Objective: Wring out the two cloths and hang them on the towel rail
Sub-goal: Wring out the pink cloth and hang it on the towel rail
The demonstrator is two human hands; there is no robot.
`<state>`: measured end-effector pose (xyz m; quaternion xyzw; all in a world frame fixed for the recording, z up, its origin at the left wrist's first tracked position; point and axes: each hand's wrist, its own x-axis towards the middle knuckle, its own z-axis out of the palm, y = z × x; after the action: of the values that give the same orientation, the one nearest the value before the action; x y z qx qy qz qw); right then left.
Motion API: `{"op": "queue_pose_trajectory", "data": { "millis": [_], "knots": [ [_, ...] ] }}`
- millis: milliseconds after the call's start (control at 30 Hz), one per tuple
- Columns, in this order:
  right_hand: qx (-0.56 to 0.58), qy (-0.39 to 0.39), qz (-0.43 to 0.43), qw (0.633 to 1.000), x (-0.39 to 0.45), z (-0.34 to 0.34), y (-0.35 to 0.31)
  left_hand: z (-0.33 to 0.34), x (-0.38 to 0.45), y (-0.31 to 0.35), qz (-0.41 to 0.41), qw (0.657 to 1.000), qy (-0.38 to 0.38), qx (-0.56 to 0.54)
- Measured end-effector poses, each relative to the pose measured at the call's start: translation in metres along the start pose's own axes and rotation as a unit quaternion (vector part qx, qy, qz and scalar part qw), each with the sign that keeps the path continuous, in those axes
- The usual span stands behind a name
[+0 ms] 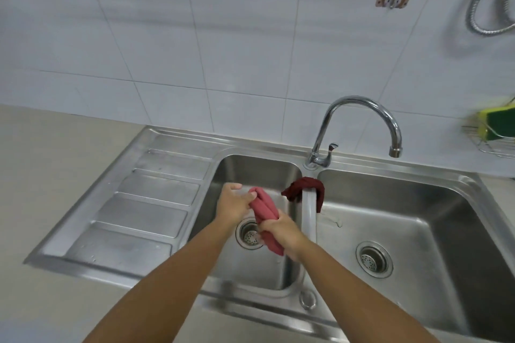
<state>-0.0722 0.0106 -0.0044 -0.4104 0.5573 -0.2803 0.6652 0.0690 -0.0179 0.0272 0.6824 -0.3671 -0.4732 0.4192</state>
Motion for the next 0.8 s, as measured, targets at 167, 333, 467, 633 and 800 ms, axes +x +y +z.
{"op": "queue_pose_trajectory", "data": {
  "millis": [167, 333, 467, 633, 800],
  "knots": [
    [0.004, -0.061, 0.103, 0.993, 0.011, 0.011, -0.006, -0.025, 0.008, -0.017, 0.096, 0.986, -0.013, 0.135],
    [-0.02, -0.157, 0.253, 0.954, 0.019, 0.006, -0.023, -0.059, 0.011, -0.057, 0.408, 0.832, -0.064, 0.37],
    [0.0, -0.24, 0.299, 0.924, 0.022, 0.006, -0.035, -0.061, 0.015, -0.072, 0.462, 0.728, -0.077, 0.501],
    [-0.034, -0.312, 0.326, 0.892, 0.019, 0.012, -0.049, -0.053, 0.028, -0.072, 0.49, 0.746, -0.087, 0.442],
    [-0.181, -0.266, 0.313, 0.893, 0.023, 0.017, -0.044, -0.05, 0.035, -0.062, 0.488, 0.716, -0.164, 0.472]
  ]
}}
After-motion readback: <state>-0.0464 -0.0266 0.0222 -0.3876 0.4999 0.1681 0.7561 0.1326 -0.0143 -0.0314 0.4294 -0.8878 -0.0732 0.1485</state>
